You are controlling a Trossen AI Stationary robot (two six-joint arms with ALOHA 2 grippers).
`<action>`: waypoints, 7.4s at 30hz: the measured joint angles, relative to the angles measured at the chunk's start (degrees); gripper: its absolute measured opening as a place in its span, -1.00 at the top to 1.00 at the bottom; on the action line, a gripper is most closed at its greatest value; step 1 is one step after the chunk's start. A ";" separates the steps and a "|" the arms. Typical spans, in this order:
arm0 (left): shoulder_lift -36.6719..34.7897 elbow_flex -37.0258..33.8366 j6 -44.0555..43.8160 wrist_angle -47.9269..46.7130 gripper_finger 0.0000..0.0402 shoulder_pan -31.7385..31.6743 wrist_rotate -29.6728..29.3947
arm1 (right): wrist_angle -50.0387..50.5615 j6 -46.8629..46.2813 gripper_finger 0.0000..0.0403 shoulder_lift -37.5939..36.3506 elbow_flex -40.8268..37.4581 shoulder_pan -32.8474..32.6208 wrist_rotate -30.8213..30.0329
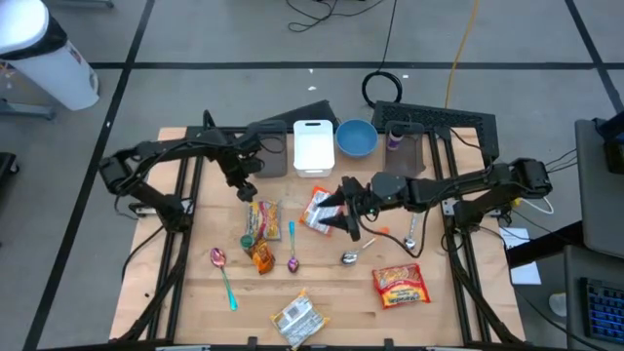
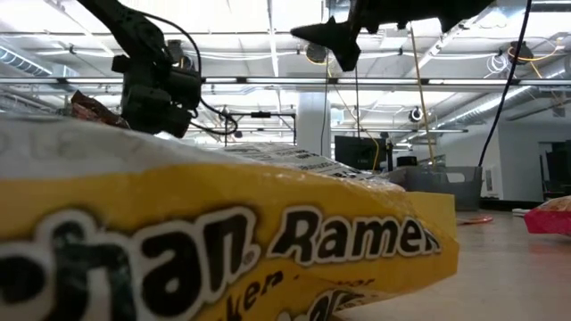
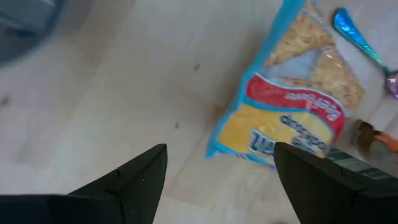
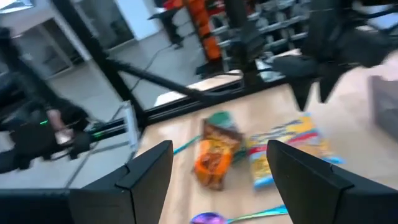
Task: Pick & Place Food Item
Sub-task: Put the blue noodle pack into the left black bin
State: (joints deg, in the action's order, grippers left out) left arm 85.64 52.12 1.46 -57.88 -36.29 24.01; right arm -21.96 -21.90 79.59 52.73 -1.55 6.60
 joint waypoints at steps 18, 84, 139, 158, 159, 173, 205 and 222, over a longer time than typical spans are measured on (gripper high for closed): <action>7.52 0.00 8.56 2.48 -0.49 -2.58 4.71 | -0.52 -2.72 -0.26 -0.50 -0.02 7.00 -0.60; 3.38 0.99 8.56 -5.01 0.98 -0.53 6.69 | 0.25 -1.25 -0.26 -0.48 -0.02 7.17 -0.51; -8.52 39.04 -3.87 0.13 0.99 14.77 1.09 | -8.07 0.00 -0.26 -0.47 0.00 8.05 3.23; -7.50 39.08 -6.52 6.06 0.99 19.36 2.34 | -13.51 -1.31 -0.26 -0.47 0.02 15.07 7.35; -7.37 39.08 -6.51 6.14 0.99 19.45 2.79 | -13.59 -1.34 -0.26 -0.47 0.02 15.35 7.34; -5.05 39.06 -7.58 9.04 0.99 20.06 4.60 | -16.39 -4.70 -0.26 -0.45 0.02 16.22 11.60; -4.37 39.06 -7.68 11.69 0.99 20.15 2.89 | -15.45 -4.86 0.18 -0.45 0.00 16.20 12.15; -4.37 39.04 -7.86 11.93 0.97 20.15 2.78 | -14.86 -4.09 0.95 -0.45 -0.02 16.18 13.24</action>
State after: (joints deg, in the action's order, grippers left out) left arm 81.28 91.15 -6.39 -45.95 -16.14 26.79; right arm -36.82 -25.99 79.13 52.71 14.63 19.84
